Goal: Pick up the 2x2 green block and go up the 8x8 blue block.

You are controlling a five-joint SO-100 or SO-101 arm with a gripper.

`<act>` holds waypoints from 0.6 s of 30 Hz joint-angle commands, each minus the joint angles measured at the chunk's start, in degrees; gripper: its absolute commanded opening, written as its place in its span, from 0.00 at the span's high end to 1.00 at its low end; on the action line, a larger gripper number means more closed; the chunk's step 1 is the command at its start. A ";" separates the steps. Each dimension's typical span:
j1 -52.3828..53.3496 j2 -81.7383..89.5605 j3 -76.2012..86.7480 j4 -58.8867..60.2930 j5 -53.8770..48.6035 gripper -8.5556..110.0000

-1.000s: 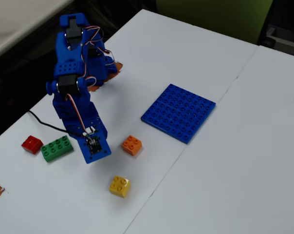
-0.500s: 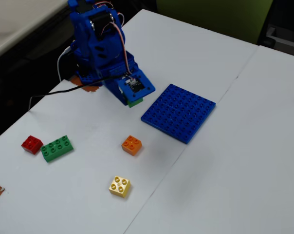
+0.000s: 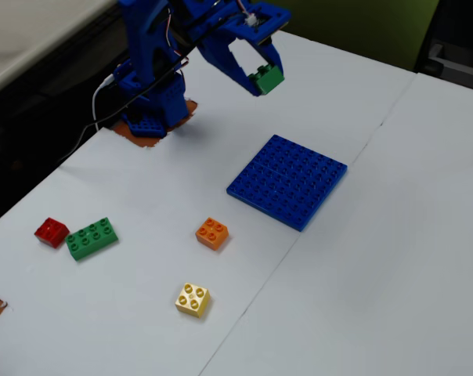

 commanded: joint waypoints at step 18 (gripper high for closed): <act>-5.36 -10.90 2.46 0.70 -9.32 0.93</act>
